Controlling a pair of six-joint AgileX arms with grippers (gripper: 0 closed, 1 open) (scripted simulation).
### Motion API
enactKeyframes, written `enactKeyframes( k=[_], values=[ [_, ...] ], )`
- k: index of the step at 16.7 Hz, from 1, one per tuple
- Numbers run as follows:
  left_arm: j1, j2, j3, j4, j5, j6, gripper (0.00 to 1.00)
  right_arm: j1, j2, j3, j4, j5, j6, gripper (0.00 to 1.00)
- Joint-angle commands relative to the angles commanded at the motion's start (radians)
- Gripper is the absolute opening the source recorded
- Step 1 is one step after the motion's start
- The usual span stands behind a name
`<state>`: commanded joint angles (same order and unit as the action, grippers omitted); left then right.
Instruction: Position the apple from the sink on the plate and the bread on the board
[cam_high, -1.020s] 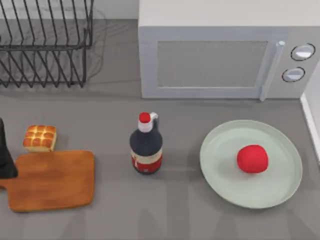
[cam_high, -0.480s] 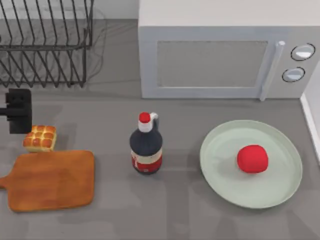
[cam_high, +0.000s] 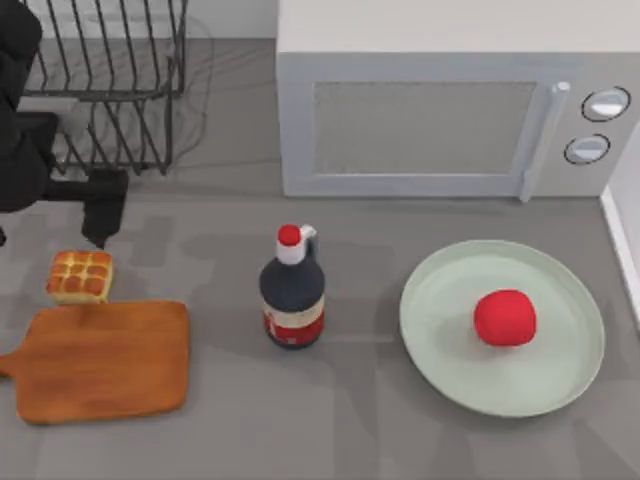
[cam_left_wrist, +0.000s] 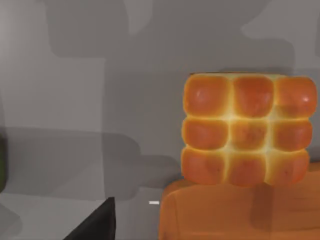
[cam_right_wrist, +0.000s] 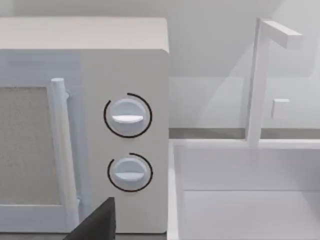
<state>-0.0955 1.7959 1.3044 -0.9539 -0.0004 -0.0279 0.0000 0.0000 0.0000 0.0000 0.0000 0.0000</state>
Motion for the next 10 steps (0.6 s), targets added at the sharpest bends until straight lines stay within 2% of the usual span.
enactKeyframes(
  k=[4,10],
  values=[
    [-0.010,0.152,0.113,-0.078,0.002,-0.001,1.00,0.000,0.000,0.000,0.000,0.000,0.000,1.00],
    [-0.006,0.162,0.120,-0.082,0.002,-0.001,1.00,0.000,0.000,0.000,0.000,0.000,0.000,1.00]
  ],
)
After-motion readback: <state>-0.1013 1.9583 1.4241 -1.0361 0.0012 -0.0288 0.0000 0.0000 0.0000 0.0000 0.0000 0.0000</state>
